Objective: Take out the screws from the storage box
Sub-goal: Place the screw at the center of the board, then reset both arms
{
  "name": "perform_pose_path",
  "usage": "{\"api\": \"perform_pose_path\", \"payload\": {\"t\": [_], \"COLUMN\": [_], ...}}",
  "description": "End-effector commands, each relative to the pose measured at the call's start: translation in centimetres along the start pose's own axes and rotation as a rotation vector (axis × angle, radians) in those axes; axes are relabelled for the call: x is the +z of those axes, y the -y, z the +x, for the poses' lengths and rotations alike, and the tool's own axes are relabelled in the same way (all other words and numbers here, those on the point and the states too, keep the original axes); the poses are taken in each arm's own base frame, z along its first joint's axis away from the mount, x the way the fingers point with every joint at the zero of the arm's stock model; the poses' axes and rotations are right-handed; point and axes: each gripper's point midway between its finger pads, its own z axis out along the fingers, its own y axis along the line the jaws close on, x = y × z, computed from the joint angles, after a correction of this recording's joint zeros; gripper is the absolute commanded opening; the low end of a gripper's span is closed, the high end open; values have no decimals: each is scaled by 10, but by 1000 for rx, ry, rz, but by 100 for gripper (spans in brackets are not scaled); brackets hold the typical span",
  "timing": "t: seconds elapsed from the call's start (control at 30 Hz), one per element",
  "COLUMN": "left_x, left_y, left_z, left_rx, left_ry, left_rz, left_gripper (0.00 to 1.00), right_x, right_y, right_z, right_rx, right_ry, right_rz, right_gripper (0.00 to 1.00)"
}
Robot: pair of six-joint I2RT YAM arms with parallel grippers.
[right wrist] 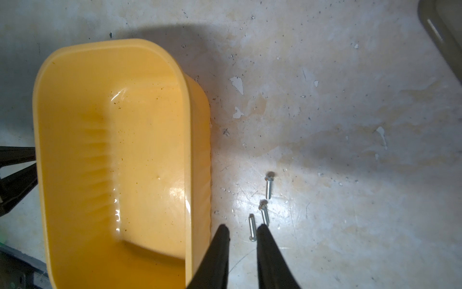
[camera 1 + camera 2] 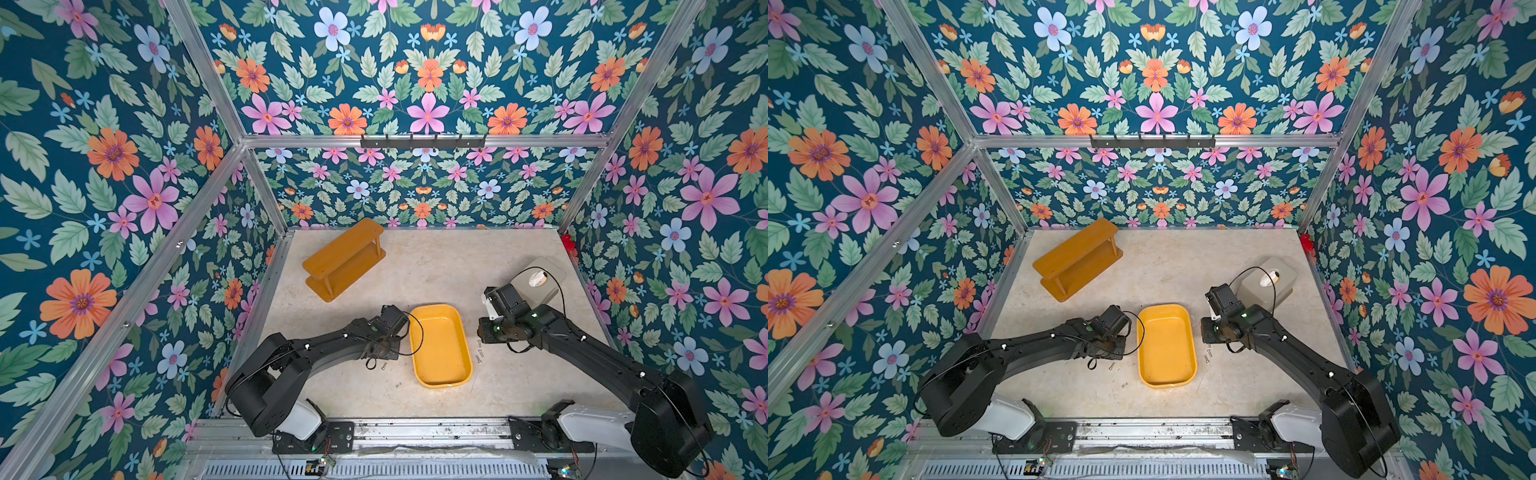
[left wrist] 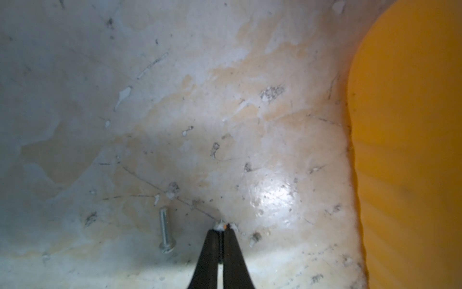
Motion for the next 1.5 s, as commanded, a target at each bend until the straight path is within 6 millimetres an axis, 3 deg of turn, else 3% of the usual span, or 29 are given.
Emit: {"api": "perform_pose_path", "payload": {"t": [0.0,0.07,0.13,0.33,0.43,0.47,0.5,0.53,0.63,0.7,0.8,0.87,1.03,1.1,1.3,1.47], "left_x": [-6,-10,-13,-15,-27,-35,-43,-56,-94,-109,-115,-102,-79,-75,-68,-55], "left_y": [2,0,2,4,0,-3,-8,-16,-54,-77,-107,-127,-169,-182,-202,-212], "left_z": [-3,-7,-9,-12,-30,-43,-56,-74,-129,-154,-180,-181,-175,-173,-172,-169], "left_rx": [-3,-6,-6,3,6,9,9,2,-44,-54,-41,3,10,-14,-16,-38], "left_ry": [14,27,35,38,105,148,196,261,467,552,656,711,786,822,934,947], "left_rz": [11,5,10,19,-4,-13,-28,-54,-153,-206,-304,-389,-442,-401,-390,-406], "left_gripper": [7,18,22,27,32,37,42,51,76,88,92,92,90,88,85,86], "right_x": [0,1,0,-7,-20,-27,-32,-41,-65,-75,-83,-81,-75,-73,-58,-37], "right_y": [0,1,2,5,6,7,9,13,39,60,92,108,126,145,180,183], "right_z": [-3,-3,-5,-17,-32,-40,-48,-58,-86,-99,-111,-115,-114,-111,-113,-118], "right_rx": [-7,-3,0,-1,10,22,33,55,159,208,214,179,-40,10,101,109], "right_ry": [17,24,31,61,112,148,185,233,371,444,544,592,757,792,888,906], "right_rz": [-1,1,-1,-2,-22,-43,-67,-96,-152,-154,-64,18,159,192,253,217], "right_gripper": [25,28,29,31,36,45,93,100,100,100,100,100,100,100,100,100]}}
